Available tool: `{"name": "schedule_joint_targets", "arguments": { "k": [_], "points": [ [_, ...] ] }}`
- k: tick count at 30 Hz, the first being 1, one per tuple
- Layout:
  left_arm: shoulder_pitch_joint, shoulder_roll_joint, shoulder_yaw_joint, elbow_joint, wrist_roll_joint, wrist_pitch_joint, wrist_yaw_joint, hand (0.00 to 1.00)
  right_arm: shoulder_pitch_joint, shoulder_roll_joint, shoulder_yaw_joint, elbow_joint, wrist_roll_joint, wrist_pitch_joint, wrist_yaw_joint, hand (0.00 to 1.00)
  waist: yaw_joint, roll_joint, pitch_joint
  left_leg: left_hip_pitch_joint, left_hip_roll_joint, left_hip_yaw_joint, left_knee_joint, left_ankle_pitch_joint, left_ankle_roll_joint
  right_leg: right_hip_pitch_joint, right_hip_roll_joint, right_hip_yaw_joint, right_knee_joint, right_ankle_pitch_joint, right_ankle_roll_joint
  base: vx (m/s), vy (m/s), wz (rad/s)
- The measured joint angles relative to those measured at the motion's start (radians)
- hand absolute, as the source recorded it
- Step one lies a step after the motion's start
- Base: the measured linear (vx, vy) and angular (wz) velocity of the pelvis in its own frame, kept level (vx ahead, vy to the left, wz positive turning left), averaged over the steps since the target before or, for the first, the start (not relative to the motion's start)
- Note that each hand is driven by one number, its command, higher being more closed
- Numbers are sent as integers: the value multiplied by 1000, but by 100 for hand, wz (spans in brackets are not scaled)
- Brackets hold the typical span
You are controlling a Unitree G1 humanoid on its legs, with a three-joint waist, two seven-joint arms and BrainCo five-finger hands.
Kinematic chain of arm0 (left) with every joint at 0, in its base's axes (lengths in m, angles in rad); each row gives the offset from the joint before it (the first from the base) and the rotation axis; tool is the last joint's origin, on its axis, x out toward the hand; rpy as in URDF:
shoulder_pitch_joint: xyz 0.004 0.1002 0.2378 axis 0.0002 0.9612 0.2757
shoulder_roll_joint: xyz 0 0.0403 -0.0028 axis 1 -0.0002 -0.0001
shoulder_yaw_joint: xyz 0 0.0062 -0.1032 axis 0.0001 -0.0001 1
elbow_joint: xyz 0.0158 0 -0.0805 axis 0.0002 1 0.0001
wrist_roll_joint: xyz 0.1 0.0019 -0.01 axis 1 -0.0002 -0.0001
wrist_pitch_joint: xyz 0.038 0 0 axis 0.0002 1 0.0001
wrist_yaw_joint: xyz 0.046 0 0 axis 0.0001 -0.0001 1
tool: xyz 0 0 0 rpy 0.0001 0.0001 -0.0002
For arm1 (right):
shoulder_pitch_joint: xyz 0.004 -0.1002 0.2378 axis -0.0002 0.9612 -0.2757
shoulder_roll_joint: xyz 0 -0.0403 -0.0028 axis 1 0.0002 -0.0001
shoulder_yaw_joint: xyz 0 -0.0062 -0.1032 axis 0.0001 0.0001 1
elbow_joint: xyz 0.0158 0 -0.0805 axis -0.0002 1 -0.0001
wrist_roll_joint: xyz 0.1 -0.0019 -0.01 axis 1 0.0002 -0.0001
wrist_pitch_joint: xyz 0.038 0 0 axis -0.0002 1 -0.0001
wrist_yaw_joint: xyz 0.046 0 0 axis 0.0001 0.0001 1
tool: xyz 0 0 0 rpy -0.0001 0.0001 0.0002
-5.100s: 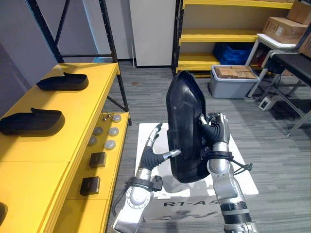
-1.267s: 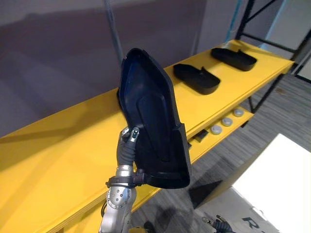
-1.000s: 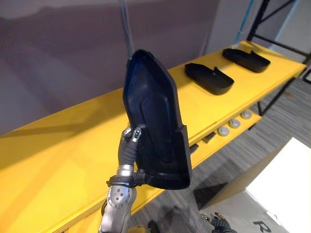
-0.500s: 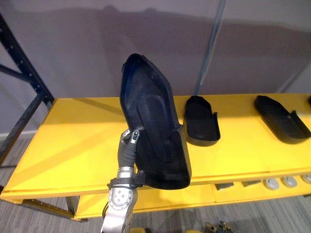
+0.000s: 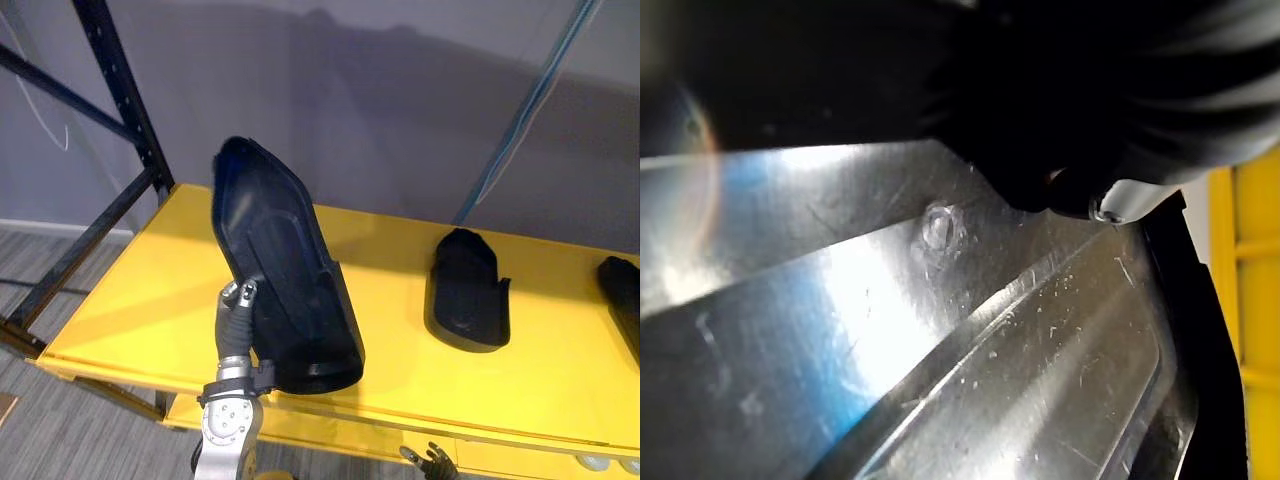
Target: Walk over and take plastic housings, then place them on the shelf
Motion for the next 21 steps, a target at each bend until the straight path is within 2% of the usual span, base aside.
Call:
{"name": "schedule_joint_targets", "arguments": {
  "k": [2, 3, 4, 5, 6, 7, 8, 9, 10, 11, 12, 13, 14, 15, 17, 18, 19, 20, 21],
  "points": [
    [-8, -1, -12, 18, -1, -2, 2, 100, -2, -25, -8, 15, -16, 0, -3, 0, -10, 8, -8, 11, 64, -16, -34, 7, 4, -2, -30, 2, -9, -3, 8, 5, 329, -5],
    [-13, -2, -28, 30, -2, -3, 2, 100, -10, -45, -16, 40, -25, 0, -3, 0, -30, 23, -18, 23, 90, -55, -96, 54, -1, -3, -51, -2, -19, -3, 47, 28, 556, 10],
    [-29, -11, -51, 53, -2, -3, 2, 100, -11, -63, -33, 58, -29, 1, -7, 0, -43, 52, -36, 37, 79, -100, -169, 83, -98, -13, -71, 0, -28, -1, 99, 49, 552, 21],
    [-41, -7, -61, 64, -2, -3, 2, 100, -17, -66, -40, 78, -32, 2, -10, 0, -57, 51, -41, 42, 65, -101, -192, 53, -147, -15, -85, -1, -39, 7, 113, 49, 587, 28],
    [-74, 21, -57, 97, -2, -3, 3, 100, -26, -32, -46, 116, -32, 7, -15, 0, -68, 4, -33, 32, 13, -98, -188, 55, -148, -16, -135, 6, -59, 45, 110, 22, 556, 20],
    [-82, 47, -53, 123, -12, -1, 9, 100, -26, -8, -55, 116, -27, 7, -19, 0, -71, -3, -35, 20, -3, -92, -169, 47, -133, -16, -148, 19, -87, 117, 113, -2, 507, 7],
    [-85, 57, -54, 132, -18, 0, 9, 100, -30, -6, -50, 115, -28, 7, -20, 0, -71, -2, -34, 13, -3, -88, -148, 40, -124, -16, -148, 27, -94, 153, 116, -24, 452, -22],
    [-91, 64, -57, 134, -17, -1, 9, 100, -33, 1, -33, 109, -33, 7, -20, 0, -61, -2, -32, 6, 2, -70, -115, 28, -110, -37, -147, 50, -86, 207, 102, -51, 419, -40],
    [-104, 66, -63, 134, -17, -1, 10, 100, -36, 12, -14, 106, -37, 7, -20, 0, -43, -2, -30, -1, 4, -42, -94, 21, -99, -62, -144, 62, -70, 245, 61, -62, 399, -49],
    [-108, 66, -65, 134, -17, -1, 10, 100, -38, 18, -6, 105, -37, 7, -19, 0, -37, -4, -31, -2, 5, -24, -89, 20, -96, -80, -146, 67, -60, 266, 37, -86, 355, -59],
    [-106, 64, -71, 130, -15, -1, 15, 100, -45, 20, 4, 99, -43, 7, -16, 0, -34, -9, -35, 6, -3, 8, -99, 20, -78, -97, -153, 75, -76, 324, 16, -107, 307, -53],
    [-108, 56, -78, 115, 3, -1, 14, 100, -57, 19, 5, 83, -48, 8, -14, 0, -36, 8, -23, 22, -15, 33, -131, 7, -38, -110, -147, 85, -53, 307, 36, -153, 314, -41],
    [-118, 54, -78, 113, 11, -2, 14, 100, -59, 23, 6, 71, -49, 8, -14, 0, -43, 3, -13, 24, -19, 37, -128, 10, -32, -131, -133, 114, 34, 242, 88, -179, 204, -12],
    [-121, 43, -77, 113, 24, 2, 14, 100, -51, 27, 12, 54, -49, 7, -12, 0, -50, 2, -10, 36, -26, 34, -136, 15, -20, -158, -71, 160, 198, 102, 112, -153, 97, 5],
    [-121, 23, -77, 112, 36, 2, 16, 100, -32, 26, 14, 48, -46, 6, -10, 0, -47, 1, -14, 59, -63, 43, -174, 25, -5, -155, 12, 185, 291, -31, 90, -123, 14, 7],
    [-121, 14, -75, 110, 42, 1, 19, 100, -30, 23, 15, 50, -42, 6, -10, 0, -43, -3, -18, 66, -92, 50, -202, 33, 0, -148, 13, 169, 266, -67, 44, -100, -1, 7],
    [-121, 10, -74, 110, 48, 1, 20, 100, -31, 18, 15, 56, -41, 6, -10, 0, -44, -3, -26, 62, -114, 51, -222, 41, -9, -132, -2, 159, 206, -87, 17, -82, -38, 8],
    [-121, 6, -57, 108, 69, 1, 20, 100, -30, 17, 14, 67, -41, 6, -5, 0, -45, 5, -29, 44, -125, 47, -230, 56, -14, -98, -4, 167, 84, -102, 33, -65, -35, 9],
    [-117, 3, -50, 110, 70, 6, 20, 100, -32, 8, 13, 68, -40, 6, -3, 0, -47, 17, -27, 40, -117, 40, -233, 64, -15, -94, 9, 163, 69, -89, 28, -68, -65, 8]
  ]
}}
